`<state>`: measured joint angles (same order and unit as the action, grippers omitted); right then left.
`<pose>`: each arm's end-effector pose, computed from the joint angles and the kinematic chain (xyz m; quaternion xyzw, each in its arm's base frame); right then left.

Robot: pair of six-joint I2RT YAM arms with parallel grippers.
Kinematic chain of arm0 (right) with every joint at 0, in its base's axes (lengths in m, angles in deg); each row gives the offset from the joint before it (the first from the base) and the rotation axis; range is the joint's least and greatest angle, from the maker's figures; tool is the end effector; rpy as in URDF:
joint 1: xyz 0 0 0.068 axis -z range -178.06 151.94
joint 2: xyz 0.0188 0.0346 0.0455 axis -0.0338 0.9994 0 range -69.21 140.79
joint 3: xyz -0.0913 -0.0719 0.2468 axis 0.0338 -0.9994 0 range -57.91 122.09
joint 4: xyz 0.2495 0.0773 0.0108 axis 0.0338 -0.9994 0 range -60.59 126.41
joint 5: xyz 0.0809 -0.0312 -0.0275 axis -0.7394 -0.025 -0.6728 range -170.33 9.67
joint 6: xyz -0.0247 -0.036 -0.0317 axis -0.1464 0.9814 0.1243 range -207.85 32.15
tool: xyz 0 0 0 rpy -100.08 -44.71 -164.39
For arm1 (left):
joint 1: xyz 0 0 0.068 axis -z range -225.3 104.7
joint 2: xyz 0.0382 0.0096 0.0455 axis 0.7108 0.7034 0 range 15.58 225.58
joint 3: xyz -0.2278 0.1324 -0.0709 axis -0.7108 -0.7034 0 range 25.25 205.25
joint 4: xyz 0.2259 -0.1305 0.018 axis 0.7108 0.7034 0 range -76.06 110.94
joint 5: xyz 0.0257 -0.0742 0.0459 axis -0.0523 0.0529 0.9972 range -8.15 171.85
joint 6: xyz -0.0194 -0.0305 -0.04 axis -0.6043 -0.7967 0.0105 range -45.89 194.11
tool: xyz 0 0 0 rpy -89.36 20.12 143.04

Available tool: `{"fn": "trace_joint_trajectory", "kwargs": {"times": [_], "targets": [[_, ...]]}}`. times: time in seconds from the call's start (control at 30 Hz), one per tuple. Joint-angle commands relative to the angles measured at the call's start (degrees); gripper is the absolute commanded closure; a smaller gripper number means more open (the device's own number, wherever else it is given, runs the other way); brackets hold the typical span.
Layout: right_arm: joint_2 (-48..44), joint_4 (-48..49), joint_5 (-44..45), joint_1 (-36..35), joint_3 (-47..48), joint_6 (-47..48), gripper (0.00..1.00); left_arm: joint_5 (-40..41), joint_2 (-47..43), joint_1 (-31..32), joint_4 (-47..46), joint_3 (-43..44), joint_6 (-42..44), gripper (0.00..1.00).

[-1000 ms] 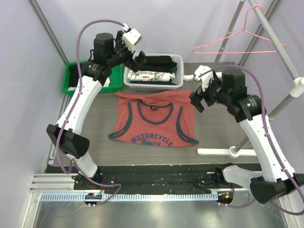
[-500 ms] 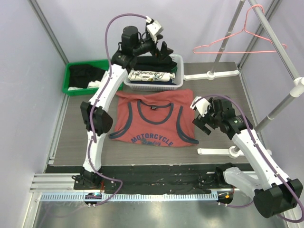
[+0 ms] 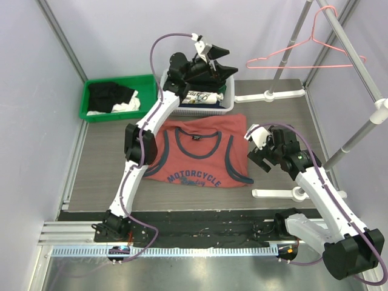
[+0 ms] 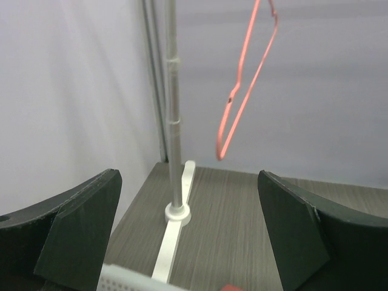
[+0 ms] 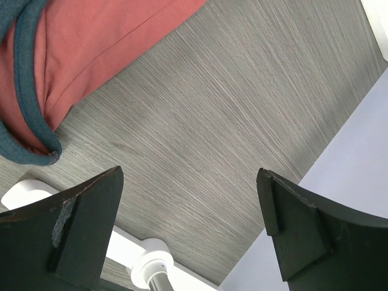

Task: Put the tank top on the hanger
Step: Pick up the hanger from the clothesline.

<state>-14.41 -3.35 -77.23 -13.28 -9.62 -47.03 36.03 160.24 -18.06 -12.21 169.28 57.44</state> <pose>0.1875 0.0491 0.2818 -0.4269 0.8237 -0.1069 0.3575 0.4954 -0.2838 0.3661 0.3732 0.4590 -0.4839 0.6449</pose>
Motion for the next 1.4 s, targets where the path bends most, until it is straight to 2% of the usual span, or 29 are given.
{"fn": "trace_joint_trajectory", "kwargs": {"times": [0.0, 0.43, 0.77, 1.0, 1.37], "targets": [[0.04, 2.85, 0.07, 0.37, 0.22, -0.56, 0.00, -0.50, 0.53, 2.55, -11.98, 3.28, -2.93, 0.00], [-1.90, 1.36, -1.77, 0.72, 0.49, -2.85, 0.02, 11.53, 6.16, 6.86, -15.24, 6.70, 2.15, 0.00], [-1.98, 0.39, -4.76, 0.72, 1.89, -3.99, 0.03, 12.07, 7.74, 7.12, -14.54, 7.59, 2.52, 0.00], [-2.33, 0.48, -4.50, 0.72, 1.10, -3.99, 0.04, 9.53, 7.83, 7.30, -16.56, 7.50, -0.99, 0.19], [-3.39, 0.57, -4.59, 0.72, 0.75, -4.25, 0.04, 7.59, 8.18, 8.17, -17.09, 7.15, -3.28, 0.31]]}}
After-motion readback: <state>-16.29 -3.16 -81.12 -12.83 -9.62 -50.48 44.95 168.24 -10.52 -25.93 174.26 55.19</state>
